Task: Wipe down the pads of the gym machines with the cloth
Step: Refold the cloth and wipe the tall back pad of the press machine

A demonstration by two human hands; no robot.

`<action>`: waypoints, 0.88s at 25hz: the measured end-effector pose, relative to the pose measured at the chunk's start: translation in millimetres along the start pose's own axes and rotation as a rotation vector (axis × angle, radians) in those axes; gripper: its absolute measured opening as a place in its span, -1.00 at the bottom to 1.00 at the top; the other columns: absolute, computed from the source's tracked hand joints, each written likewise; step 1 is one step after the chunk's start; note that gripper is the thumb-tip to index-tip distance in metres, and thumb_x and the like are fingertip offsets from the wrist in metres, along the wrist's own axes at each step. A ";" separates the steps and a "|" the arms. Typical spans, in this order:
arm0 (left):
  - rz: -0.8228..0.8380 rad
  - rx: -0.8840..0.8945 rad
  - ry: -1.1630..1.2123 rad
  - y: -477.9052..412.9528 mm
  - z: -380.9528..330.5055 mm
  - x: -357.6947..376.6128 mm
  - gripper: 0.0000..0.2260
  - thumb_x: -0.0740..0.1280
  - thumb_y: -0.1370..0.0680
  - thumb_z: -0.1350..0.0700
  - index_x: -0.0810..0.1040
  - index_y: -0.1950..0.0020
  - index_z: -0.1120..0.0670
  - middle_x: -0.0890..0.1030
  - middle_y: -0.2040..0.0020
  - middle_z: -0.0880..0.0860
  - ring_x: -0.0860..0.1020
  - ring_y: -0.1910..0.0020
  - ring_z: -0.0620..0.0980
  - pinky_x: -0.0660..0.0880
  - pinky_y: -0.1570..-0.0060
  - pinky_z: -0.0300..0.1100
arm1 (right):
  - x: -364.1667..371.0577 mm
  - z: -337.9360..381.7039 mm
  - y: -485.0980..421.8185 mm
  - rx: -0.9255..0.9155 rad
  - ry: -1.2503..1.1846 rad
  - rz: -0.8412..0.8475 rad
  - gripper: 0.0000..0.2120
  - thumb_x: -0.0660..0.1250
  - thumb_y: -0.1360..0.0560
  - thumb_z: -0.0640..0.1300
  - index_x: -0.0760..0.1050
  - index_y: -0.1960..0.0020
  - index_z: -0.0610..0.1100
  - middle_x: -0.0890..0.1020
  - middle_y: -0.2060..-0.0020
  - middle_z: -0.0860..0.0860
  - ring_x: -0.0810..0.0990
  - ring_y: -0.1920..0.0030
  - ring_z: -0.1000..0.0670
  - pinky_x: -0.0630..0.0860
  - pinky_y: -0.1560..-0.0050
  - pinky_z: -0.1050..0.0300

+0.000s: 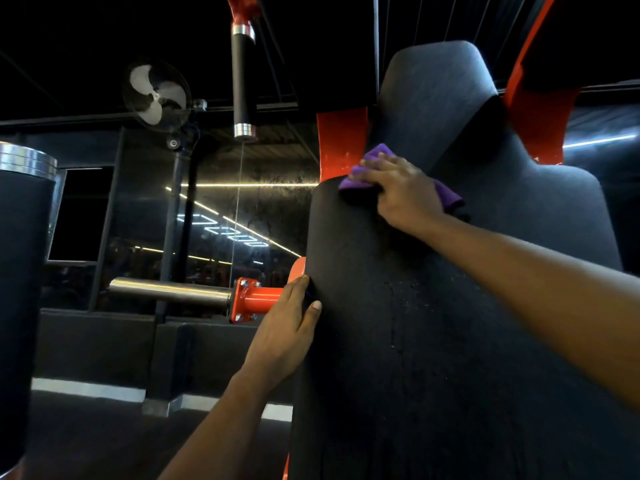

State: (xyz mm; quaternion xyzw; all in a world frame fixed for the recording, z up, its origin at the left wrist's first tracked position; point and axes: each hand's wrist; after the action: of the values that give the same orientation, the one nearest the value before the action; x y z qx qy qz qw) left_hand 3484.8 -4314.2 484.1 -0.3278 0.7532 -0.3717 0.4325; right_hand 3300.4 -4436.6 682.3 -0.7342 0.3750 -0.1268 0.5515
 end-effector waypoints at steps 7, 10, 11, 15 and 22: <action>0.010 -0.016 -0.022 -2.7 2.2 -1.8 -0.48 0.16 -0.70 -0.04 0.16 -0.63 0.06 0.23 -0.60 -0.02 0.20 -0.54 -0.12 0.08 -0.43 -0.30 | 27.8 59.9 21.2 -0.228 -0.024 0.195 -0.47 0.21 -0.45 -0.23 0.57 -0.37 0.05 0.46 -0.47 0.03 0.29 -0.54 -0.10 0.06 -0.55 -0.05; -0.012 -0.039 -0.007 -0.8 -6.3 0.9 -0.51 0.17 -0.70 0.00 0.18 -0.61 0.08 0.25 -0.59 -0.01 0.21 -0.53 -0.10 0.05 -0.37 -0.38 | 0.6 21.1 49.9 -0.312 -0.025 0.282 -0.38 0.13 -0.37 -0.23 0.56 -0.38 0.05 0.46 -0.47 0.04 0.30 -0.54 -0.06 0.15 -0.54 -0.02; -0.015 -0.044 0.001 0.3 -8.4 1.9 -0.51 0.16 -0.70 0.00 0.17 -0.61 0.08 0.25 -0.59 -0.01 0.20 -0.53 -0.11 0.03 -0.36 -0.38 | -8.4 4.5 52.8 -0.295 -0.007 0.276 -0.36 0.11 -0.36 -0.23 0.55 -0.38 0.05 0.45 -0.48 0.05 0.30 -0.54 -0.05 0.21 -0.54 -0.04; 0.004 -0.035 0.002 -4.7 -4.8 0.3 -0.51 0.15 -0.70 0.00 0.17 -0.62 0.09 0.24 -0.59 0.01 0.20 -0.55 -0.08 0.05 -0.37 -0.34 | -25.8 -17.8 22.8 0.068 0.005 0.040 -0.38 0.19 -0.41 -0.34 0.54 -0.40 0.02 0.48 -0.46 0.01 0.34 -0.51 -0.09 0.30 -0.50 -0.07; 0.022 -0.032 -0.032 -4.0 0.4 -0.1 -0.50 0.15 -0.70 0.02 0.15 -0.63 0.09 0.20 -0.62 0.03 0.18 -0.57 -0.04 0.06 -0.46 -0.25 | 24.0 54.6 53.2 -0.165 -0.051 0.171 -0.43 0.15 -0.46 -0.26 0.52 -0.42 0.05 0.45 -0.48 0.03 0.29 -0.54 -0.09 0.16 -0.55 -0.07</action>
State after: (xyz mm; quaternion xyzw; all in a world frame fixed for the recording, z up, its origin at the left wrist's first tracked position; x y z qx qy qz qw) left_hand 3485.8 -4316.3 487.3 -0.3322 0.7555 -0.3497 0.4433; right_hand 3327.8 -4420.0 609.1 -0.7455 0.4311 -0.0291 0.5074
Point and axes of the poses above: each hand's wrist, its own y-axis away from the middle knuckle, its own x-axis out of the palm, z = x × y
